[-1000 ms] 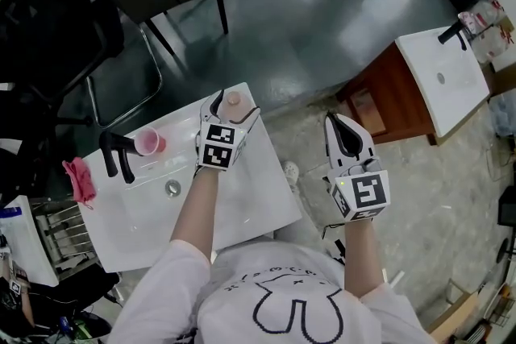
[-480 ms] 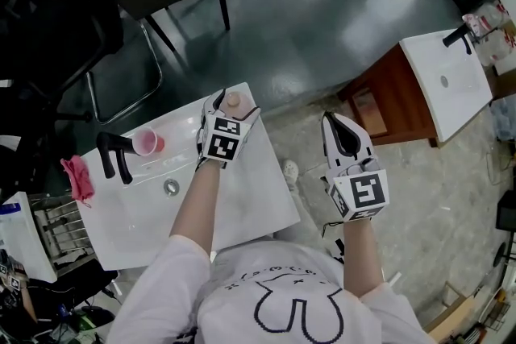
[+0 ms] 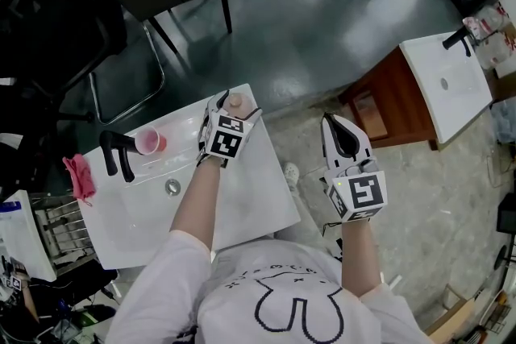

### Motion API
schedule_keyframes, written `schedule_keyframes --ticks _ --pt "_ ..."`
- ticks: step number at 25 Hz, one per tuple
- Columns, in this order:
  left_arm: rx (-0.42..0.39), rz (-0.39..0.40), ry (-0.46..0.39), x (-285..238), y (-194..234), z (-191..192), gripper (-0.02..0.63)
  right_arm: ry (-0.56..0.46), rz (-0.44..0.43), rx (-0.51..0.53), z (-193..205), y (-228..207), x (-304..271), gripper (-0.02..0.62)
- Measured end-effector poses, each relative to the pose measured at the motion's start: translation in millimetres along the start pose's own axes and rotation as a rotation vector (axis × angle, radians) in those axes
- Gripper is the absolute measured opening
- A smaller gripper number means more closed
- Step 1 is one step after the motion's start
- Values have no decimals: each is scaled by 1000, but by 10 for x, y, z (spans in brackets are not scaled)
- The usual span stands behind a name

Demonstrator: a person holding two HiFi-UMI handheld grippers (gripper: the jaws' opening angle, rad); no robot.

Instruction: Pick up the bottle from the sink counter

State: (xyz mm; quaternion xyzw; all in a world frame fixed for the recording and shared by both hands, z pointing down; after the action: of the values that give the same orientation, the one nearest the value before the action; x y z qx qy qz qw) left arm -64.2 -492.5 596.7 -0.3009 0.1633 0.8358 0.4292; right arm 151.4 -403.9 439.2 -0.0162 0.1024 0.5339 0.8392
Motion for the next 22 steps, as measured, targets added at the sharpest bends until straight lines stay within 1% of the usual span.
schedule_keyframes --ticks 7,11,15,22 --pt "14 29 7 29 -21 -1 402 -17 -8 0 -69 18 44 25" --pt "36 23 -8 109 -73 11 402 -20 -11 7 -101 50 87 25" --pt "35 20 -36 259 -147 -32 402 -35 -9 11 -157 83 166 25" --pt "54 8 -117 596 -166 -116 402 -61 -12 22 -247 263 283 25"
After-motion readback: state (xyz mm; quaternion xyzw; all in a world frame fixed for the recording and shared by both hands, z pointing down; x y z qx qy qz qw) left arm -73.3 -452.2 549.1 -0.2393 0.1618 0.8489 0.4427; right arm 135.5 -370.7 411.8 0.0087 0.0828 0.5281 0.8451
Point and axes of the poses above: the fingertips, and each gripper's own axes: x backward along the fingers, y to its left, z out of its underside, the point moved 6 cm from there along x, backward along the fingers, and after that the axes turned 5 degrees about z, right-handed, at the moved point
